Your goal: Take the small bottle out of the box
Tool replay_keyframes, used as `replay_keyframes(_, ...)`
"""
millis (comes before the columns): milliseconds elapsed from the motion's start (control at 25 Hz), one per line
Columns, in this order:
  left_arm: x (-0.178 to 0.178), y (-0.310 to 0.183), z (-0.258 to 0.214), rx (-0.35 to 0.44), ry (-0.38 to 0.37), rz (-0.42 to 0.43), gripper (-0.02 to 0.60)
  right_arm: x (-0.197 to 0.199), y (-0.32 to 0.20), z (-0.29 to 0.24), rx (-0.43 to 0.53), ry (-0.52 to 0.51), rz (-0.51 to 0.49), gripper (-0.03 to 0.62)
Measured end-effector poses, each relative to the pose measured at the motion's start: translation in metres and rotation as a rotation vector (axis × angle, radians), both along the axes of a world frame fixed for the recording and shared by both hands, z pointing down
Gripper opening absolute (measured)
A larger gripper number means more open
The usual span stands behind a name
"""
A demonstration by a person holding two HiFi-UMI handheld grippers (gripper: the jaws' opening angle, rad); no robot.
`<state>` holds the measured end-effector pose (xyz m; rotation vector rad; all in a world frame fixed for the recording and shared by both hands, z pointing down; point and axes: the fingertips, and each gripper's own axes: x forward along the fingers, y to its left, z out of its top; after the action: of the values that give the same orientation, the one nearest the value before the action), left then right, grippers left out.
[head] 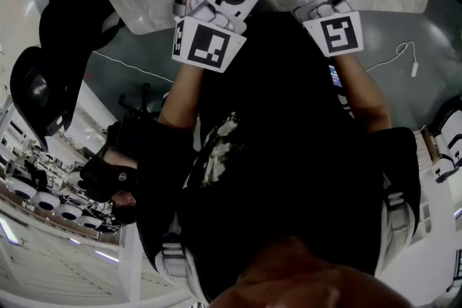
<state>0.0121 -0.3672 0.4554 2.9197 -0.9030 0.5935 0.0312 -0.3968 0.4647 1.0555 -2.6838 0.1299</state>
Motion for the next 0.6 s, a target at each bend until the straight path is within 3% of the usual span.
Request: replay_keyframes(600,-0.014,0.0,-0.067,0.075,0.065,-0.011,0.149,-0.009,0.003,-0.034,0.034,-0.027,0.017,-0.005)
